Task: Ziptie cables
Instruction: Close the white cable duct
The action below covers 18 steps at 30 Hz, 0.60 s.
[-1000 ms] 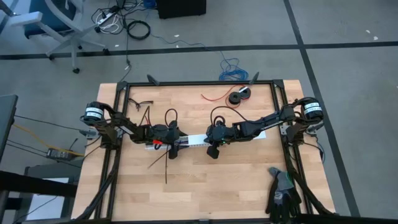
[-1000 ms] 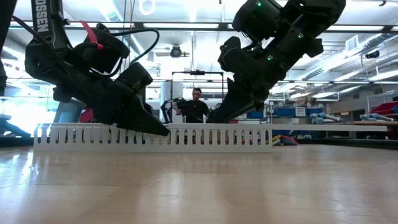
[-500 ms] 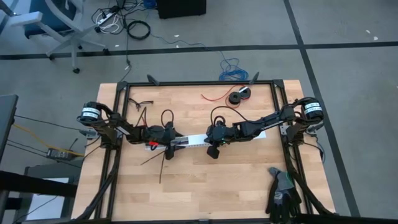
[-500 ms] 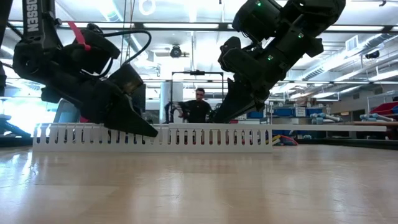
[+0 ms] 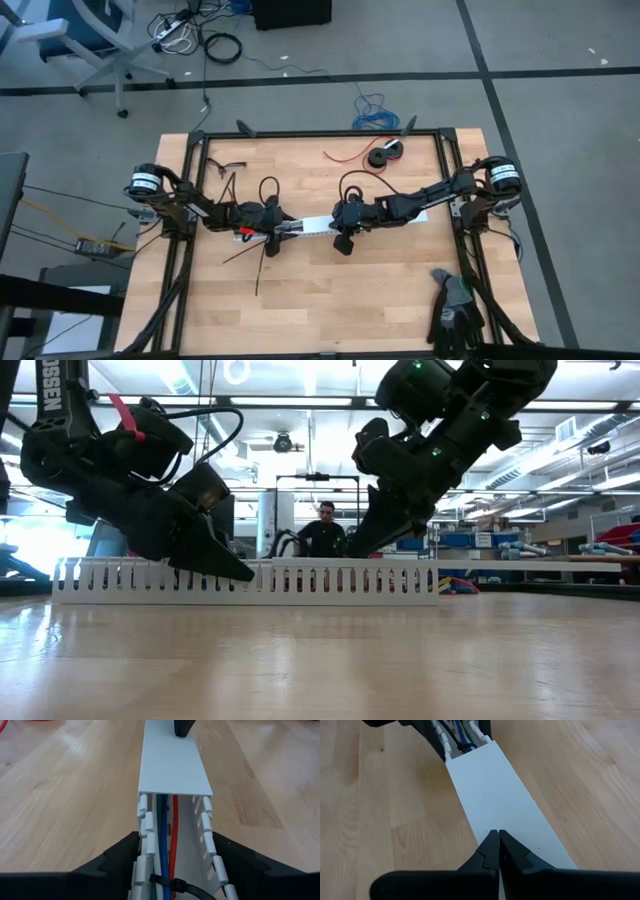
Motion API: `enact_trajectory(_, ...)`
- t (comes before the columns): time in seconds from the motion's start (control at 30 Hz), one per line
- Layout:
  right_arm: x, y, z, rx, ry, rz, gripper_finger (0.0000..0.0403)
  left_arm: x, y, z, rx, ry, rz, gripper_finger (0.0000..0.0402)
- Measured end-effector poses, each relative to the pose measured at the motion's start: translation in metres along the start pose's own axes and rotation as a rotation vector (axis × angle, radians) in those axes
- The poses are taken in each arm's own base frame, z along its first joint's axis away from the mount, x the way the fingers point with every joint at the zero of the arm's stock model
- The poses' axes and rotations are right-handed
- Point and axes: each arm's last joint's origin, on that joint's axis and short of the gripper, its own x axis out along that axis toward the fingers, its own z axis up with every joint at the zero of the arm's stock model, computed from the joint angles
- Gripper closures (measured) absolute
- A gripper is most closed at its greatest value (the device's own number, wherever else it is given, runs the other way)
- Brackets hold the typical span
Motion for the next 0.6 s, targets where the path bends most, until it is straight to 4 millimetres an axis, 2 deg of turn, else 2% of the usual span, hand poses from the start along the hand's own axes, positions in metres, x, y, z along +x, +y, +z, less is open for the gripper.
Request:
enact_trajectory(0.17, -0.012, 0.003, 0.004, -0.014, -0.011, 0.01, 0.0403, 0.0, 0.0, 0.0, 0.0, 0.001, 0.0, 0.0166)
enact_trajectory(0.3, -0.036, 0.007, 0.008, -0.022, -0.013, 0.008, 0.0403, 0.0, 0.0, 0.0, 0.0, 0.001, 0.0, 0.0165)
enact_trajectory(0.47, -0.065, 0.001, -0.003, 0.036, 0.108, -0.114, 0.0403, 0.0, 0.0, 0.0, 0.0, 0.0, 0.0, 0.0165)
enact_trajectory(0.6, -0.07, -0.001, -0.008, 0.074, 0.157, -0.139, 0.0403, 0.0, 0.0, 0.0, 0.0, -0.001, 0.004, 0.0165)
